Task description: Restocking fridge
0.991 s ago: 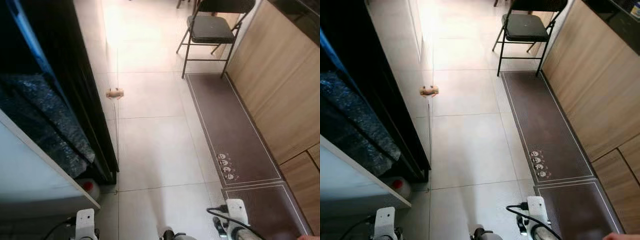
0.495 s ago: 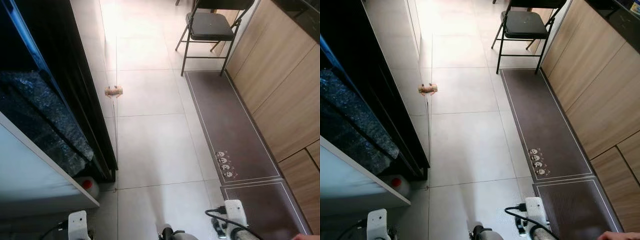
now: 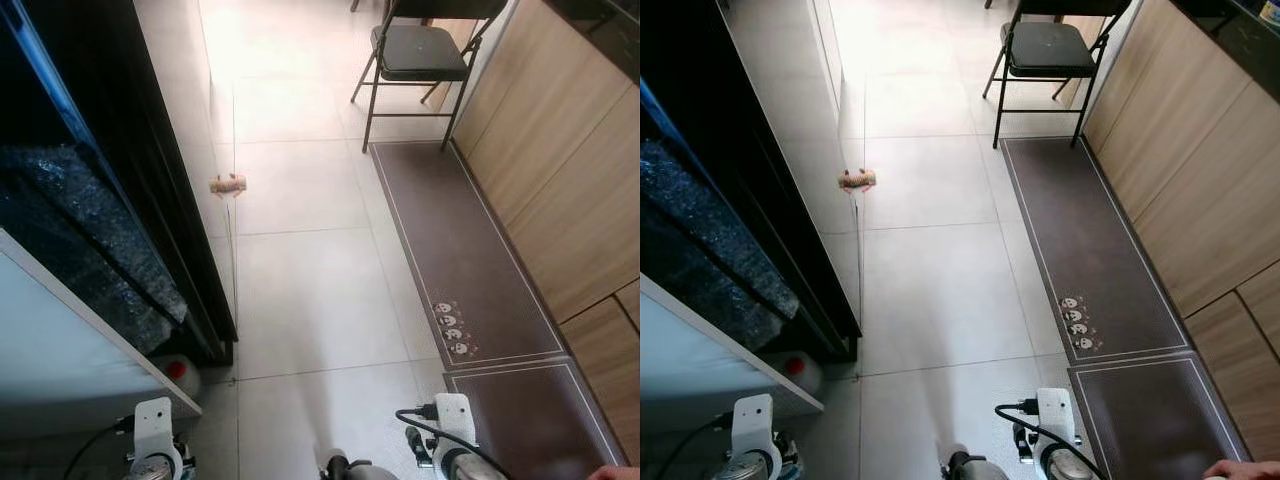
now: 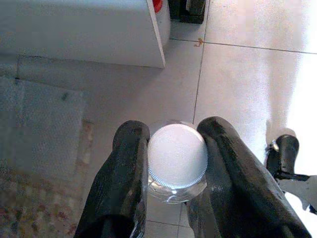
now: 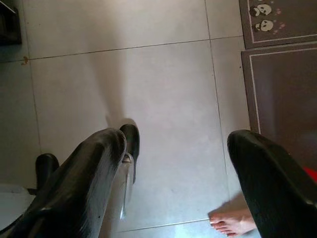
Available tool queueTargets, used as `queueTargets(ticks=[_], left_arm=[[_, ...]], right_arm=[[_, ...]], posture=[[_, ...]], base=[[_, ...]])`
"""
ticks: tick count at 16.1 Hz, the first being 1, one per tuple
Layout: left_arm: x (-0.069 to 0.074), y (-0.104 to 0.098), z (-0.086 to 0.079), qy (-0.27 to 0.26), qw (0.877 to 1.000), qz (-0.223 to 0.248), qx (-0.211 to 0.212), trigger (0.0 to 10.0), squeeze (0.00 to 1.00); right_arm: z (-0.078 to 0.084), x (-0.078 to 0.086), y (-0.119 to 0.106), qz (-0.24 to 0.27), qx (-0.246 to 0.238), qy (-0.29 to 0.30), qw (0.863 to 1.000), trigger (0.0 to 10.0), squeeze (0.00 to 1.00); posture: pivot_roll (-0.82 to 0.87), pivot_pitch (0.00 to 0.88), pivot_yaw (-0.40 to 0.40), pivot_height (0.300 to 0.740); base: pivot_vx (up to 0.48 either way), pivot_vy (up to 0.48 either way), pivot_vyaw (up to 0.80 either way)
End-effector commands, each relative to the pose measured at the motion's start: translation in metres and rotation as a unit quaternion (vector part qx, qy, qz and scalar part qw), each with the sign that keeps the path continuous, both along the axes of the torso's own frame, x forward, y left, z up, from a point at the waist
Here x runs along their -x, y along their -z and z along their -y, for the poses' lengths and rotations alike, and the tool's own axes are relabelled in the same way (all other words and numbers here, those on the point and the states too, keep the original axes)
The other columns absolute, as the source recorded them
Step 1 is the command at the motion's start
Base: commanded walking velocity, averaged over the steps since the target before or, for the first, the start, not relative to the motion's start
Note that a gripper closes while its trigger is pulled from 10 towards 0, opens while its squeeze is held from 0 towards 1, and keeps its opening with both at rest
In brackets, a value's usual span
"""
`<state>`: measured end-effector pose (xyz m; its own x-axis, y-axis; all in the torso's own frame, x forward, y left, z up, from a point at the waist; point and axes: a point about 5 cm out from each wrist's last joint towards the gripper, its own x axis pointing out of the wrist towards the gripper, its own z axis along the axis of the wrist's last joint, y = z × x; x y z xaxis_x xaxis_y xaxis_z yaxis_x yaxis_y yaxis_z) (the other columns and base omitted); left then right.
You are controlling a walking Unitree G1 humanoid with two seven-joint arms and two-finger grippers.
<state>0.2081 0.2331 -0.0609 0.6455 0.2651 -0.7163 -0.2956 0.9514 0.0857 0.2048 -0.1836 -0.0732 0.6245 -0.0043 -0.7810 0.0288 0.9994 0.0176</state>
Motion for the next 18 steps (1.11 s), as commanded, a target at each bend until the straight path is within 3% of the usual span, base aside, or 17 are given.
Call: queueTargets(ticks=[1,7,12,18], left_arm=[[0.0105,0.0062,-0.0013,-0.001,1.000,-0.022,0.004,10.0,0.00],[0.0198,0.0119,0.0007,0.047,0.998,-0.052,-0.009,10.0,0.00],[0.0189,0.0131,0.0060,0.056,0.997,-0.057,-0.006,10.0,0.00],[0.0192,0.0138,0.0077,0.055,0.997,-0.060,-0.005,10.0,0.00]], right_arm=[[0.0013,0.0072,0.0042,-0.017,-0.003,0.014,1.000,10.0,0.00],[-0.0034,0.0085,0.0058,-0.024,-0.006,0.035,0.999,10.0,0.00],[-0.0032,0.0061,0.0045,-0.020,-0.007,0.037,0.999,10.0,0.00],[-0.0021,0.0045,0.0036,-0.020,-0.007,0.038,0.999,10.0,0.00]], posture=[[-0.04,0.175,-0.054,0.740],[-0.07,0.149,-0.016,0.740],[-0.08,0.123,-0.016,0.740],[-0.07,0.152,-0.021,0.740]], base=[[0.000,0.000,0.00],[0.000,0.132,0.00],[0.000,0.365,0.00],[0.000,0.000,0.00]])
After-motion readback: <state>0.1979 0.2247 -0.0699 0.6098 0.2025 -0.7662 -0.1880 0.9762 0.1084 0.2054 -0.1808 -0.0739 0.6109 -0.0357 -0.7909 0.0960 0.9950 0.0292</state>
